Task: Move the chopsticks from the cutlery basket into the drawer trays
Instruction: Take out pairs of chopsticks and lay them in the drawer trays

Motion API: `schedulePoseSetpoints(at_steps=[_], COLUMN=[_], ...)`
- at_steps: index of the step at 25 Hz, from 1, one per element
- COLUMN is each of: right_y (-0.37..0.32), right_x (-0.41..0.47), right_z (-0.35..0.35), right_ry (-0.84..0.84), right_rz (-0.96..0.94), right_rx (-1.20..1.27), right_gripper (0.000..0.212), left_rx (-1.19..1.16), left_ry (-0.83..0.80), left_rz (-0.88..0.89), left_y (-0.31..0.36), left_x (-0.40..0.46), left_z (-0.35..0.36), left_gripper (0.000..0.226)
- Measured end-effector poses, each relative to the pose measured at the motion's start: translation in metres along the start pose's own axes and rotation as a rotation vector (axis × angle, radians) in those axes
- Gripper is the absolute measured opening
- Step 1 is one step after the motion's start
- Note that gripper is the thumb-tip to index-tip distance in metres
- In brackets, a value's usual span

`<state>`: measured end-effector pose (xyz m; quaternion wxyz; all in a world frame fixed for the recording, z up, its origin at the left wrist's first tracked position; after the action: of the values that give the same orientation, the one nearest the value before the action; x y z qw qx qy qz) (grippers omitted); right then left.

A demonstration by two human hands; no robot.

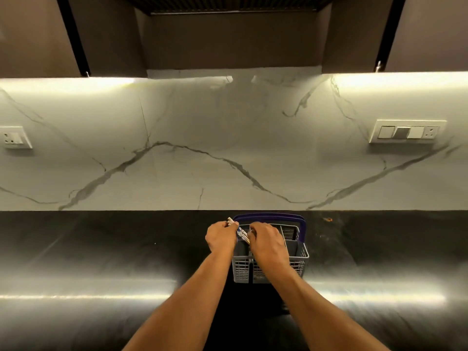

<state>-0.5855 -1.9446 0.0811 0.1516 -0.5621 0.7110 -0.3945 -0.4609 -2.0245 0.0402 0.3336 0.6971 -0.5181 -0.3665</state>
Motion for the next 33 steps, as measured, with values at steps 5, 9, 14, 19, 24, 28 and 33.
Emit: schedulePoseSetpoints(at_steps=[5, 9, 14, 19, 24, 28, 33], right_y=[0.016, 0.019, 0.009, -0.021, -0.078, -0.113, -0.123], right_x=[0.003, 0.004, 0.004, 0.009, 0.013, 0.003, -0.002], right_z=[0.004, 0.000, -0.010, -0.028, -0.087, -0.134, -0.152], right_ry=[-0.020, 0.005, 0.031, 0.079, 0.261, 0.260, 0.110], right_rz=[0.014, -0.009, -0.010, -0.051, -0.233, -0.255, -0.113], right_rx=[0.007, 0.027, 0.042, 0.222, 0.343, 0.564, 0.888], right_gripper=[0.016, 0.016, 0.020, 0.043, 0.036, 0.018, 0.006], left_rx=[-0.072, -0.032, 0.030, 0.027, -0.105, -0.120, -0.110], left_ry=[0.050, 0.061, 0.124, 0.167, -0.005, -0.048, -0.066], left_rz=[-0.003, 0.043, 0.102, 0.515, 0.766, 0.881, 0.970], left_y=[-0.005, -0.002, 0.017, 0.108, 0.205, 0.248, 0.260], left_x=[0.007, 0.007, -0.004, -0.023, -0.064, -0.105, -0.134], left_z=[0.008, 0.006, -0.022, -0.076, -0.124, -0.156, -0.168], left_gripper=[0.010, 0.011, 0.044, 0.027, 0.020, 0.024, 0.026])
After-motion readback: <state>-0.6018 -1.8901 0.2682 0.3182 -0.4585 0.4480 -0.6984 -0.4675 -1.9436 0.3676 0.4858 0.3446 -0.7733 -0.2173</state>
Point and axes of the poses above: each hand's wrist, its own x-axis towards the middle knuckle, its own z-axis out of the palm, y = z × x, the point moved 7 cm from there along x, towards the middle knuckle, and after that the axes turned 15 degrees about x, right-handed, at the moved point
